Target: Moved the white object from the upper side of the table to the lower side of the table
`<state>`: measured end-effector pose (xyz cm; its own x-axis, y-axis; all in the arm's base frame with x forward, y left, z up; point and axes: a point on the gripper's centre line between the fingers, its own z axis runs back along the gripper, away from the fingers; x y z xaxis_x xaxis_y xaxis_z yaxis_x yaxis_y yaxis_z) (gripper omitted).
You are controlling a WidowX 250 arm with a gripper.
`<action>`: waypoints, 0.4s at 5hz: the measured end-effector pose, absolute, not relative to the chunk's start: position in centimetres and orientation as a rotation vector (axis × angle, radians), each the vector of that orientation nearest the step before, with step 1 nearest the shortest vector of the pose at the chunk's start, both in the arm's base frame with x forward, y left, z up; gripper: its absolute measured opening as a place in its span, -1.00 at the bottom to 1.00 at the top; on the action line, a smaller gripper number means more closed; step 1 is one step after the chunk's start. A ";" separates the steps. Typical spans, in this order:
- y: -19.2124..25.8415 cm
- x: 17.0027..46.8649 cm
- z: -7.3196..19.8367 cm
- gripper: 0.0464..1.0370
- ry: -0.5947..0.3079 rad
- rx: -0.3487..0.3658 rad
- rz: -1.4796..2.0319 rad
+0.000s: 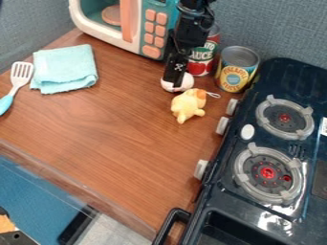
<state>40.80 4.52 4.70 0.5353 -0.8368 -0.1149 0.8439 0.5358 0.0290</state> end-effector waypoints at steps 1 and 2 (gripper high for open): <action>4.4 41.3 3.4 0.92 0.082 0.081 -1.036; 3.9 41.5 2.4 0.92 0.049 0.022 -1.088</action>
